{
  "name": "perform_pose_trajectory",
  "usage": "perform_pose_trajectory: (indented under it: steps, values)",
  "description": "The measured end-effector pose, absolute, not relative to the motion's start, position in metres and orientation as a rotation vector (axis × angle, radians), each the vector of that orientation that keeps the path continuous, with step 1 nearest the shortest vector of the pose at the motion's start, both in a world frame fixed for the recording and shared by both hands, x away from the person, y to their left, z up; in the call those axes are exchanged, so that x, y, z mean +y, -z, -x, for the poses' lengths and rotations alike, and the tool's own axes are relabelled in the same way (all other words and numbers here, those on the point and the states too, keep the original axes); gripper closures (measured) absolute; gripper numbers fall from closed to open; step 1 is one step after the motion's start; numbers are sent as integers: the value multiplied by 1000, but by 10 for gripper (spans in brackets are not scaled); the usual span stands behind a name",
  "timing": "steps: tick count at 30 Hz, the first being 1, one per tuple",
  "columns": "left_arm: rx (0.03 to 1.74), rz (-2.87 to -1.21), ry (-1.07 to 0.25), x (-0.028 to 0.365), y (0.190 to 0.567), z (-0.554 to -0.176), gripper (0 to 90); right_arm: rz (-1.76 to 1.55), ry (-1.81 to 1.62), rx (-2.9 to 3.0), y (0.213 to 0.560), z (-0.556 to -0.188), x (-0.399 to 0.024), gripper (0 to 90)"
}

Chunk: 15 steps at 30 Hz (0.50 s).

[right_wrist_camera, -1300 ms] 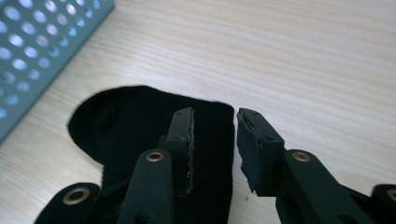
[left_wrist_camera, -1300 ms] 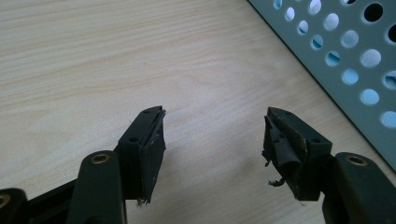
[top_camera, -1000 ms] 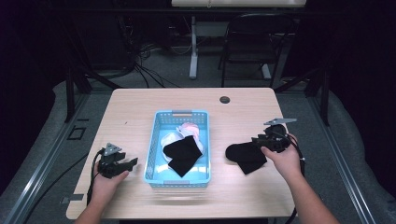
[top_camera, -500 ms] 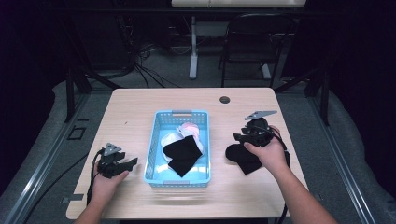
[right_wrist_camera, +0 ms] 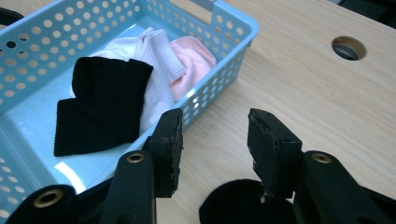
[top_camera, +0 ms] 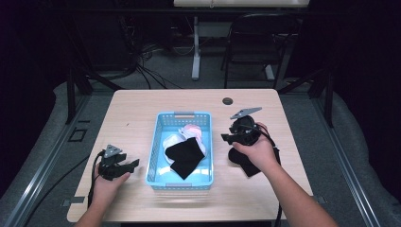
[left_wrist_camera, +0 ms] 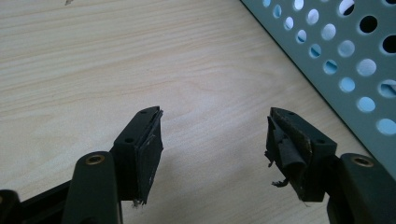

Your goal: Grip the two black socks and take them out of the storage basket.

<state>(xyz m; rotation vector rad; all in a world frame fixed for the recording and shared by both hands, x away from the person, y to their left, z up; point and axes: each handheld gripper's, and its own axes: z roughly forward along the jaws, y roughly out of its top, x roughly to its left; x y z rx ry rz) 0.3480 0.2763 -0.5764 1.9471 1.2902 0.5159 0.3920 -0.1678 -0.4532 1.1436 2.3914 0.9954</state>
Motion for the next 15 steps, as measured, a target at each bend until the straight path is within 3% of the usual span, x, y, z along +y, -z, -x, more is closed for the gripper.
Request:
perform_pose_trajectory:
  steps: [15]
  values:
    - [1290,-1951,-538,277,575,-348,318,-1034,-987,2516,464,-409,-105,567]
